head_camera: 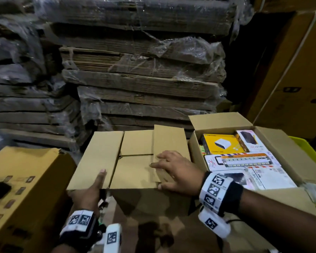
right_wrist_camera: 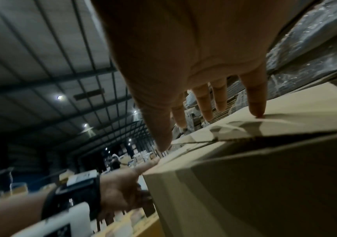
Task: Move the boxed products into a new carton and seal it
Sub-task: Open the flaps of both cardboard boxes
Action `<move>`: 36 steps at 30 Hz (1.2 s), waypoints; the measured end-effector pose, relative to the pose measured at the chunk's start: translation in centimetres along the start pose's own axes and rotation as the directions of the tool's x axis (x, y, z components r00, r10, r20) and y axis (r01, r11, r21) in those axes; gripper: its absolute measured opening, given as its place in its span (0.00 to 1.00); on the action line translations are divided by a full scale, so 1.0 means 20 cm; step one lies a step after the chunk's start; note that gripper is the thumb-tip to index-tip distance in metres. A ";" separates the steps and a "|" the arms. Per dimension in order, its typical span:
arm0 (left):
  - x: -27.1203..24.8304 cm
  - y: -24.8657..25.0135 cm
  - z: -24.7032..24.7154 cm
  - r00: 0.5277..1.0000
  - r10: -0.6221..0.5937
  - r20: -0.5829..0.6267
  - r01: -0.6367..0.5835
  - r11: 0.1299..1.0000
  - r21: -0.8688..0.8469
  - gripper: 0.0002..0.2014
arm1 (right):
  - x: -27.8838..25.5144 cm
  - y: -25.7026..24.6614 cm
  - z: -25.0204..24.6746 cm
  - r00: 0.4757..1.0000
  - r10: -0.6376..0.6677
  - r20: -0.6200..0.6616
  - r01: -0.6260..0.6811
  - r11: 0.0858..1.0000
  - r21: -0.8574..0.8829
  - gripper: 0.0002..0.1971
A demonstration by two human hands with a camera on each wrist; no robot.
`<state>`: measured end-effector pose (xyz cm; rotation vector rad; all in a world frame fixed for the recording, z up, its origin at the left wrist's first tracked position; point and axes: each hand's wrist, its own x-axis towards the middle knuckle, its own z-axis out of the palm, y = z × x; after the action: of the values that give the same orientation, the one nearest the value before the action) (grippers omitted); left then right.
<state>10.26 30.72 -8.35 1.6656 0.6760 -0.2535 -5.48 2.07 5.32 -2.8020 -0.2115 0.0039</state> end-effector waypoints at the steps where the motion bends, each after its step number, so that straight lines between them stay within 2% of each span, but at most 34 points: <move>1: -0.04 0.03 0.01 0.998 0.034 -0.047 -0.035 0.999 -0.011 0.74 | 0.01 -0.02 0.03 1.000 0.015 0.007 -0.014 0.998 -0.058 0.34; 3: -0.28 0.15 0.02 0.973 0.148 -0.180 -0.138 0.988 0.065 0.72 | 0.02 -0.02 0.07 0.999 0.034 0.015 -0.031 0.986 -0.163 0.34; 5: -0.38 0.20 0.03 0.946 0.243 -0.214 -0.237 0.970 0.056 0.72 | 0.02 -0.02 0.10 0.999 0.035 0.022 -0.029 0.973 -0.228 0.34; 10: -0.37 0.17 0.01 0.882 0.397 -0.255 -0.372 0.917 0.143 0.72 | 0.02 -0.01 0.10 0.998 0.054 -0.031 -0.060 0.963 -0.261 0.39; 15: -0.32 0.15 -0.03 0.779 0.548 -0.306 -0.429 0.821 0.377 0.73 | -0.01 -0.07 0.06 0.993 -0.004 -0.116 -0.021 0.976 -0.215 0.43; 17: -0.33 0.15 -0.04 0.719 0.656 -0.230 -0.477 0.706 0.523 0.65 | -0.03 -0.09 0.03 0.984 0.015 -0.179 -0.040 0.990 -0.134 0.47; 18: -0.33 0.16 -0.04 0.672 0.723 -0.160 -0.539 0.626 0.563 0.55 | -0.05 -0.09 0.01 0.971 0.044 -0.237 -0.064 0.995 -0.076 0.48; 19: -0.33 0.17 -0.03 0.611 0.788 -0.071 -0.635 0.542 0.551 0.42 | -0.06 -0.08 -0.01 0.948 0.078 -0.307 -0.086 0.996 -0.013 0.48; 21: -0.35 0.21 0.00 0.477 0.862 0.170 -0.811 0.358 0.463 0.19 | -0.08 -0.03 -0.06 0.866 0.148 -0.477 -0.110 0.988 0.107 0.44; 23: -0.38 0.23 0.04 0.379 0.834 0.402 -0.877 0.184 0.443 0.12 | -0.12 0.03 -0.09 0.766 0.251 -0.592 -0.144 0.964 0.222 0.37; 24: -0.39 0.24 0.07 0.353 0.801 0.484 -0.897 0.142 0.419 0.12 | -0.13 0.06 -0.09 0.732 0.311 -0.606 -0.174 0.945 0.275 0.33; 26: -0.40 0.25 0.12 0.341 0.714 0.611 -0.919 0.117 0.376 0.21 | -0.18 0.15 -0.08 0.677 0.473 -0.563 -0.296 0.876 0.380 0.28; 27: -0.39 0.25 0.14 0.355 0.664 0.658 -0.913 0.097 0.395 0.29 | -0.20 0.20 -0.06 0.649 0.556 -0.520 -0.375 0.828 0.417 0.27; 29: -0.37 0.27 0.17 0.441 0.555 0.705 -0.875 0.090 0.476 0.43 | -0.26 0.31 -0.04 0.630 0.651 -0.423 -0.504 0.758 0.414 0.28; 30: -0.37 0.29 0.18 0.484 0.499 0.719 -0.855 0.096 0.509 0.49 | -0.29 0.36 -0.02 0.645 0.669 -0.369 -0.556 0.742 0.374 0.28; 32: -0.34 0.34 0.21 0.521 0.403 0.753 -0.837 0.066 0.544 0.55 | -0.35 0.43 0.02 0.695 0.676 -0.246 -0.623 0.736 0.265 0.27; 33: -0.32 0.37 0.22 0.526 0.360 0.771 -0.833 0.034 0.552 0.58 | -0.37 0.44 0.03 0.718 0.660 -0.222 -0.628 0.751 0.206 0.26; 36: -0.29 0.42 0.27 0.521 0.230 0.822 -0.835 -0.063 0.547 0.67 | -0.40 0.49 0.04 0.745 0.607 -0.277 -0.619 0.784 0.053 0.23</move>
<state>11.42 23.30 0.51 2.7574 -1.0100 -0.5102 -11.99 -7.97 1.13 -2.7293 0.7975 -0.2444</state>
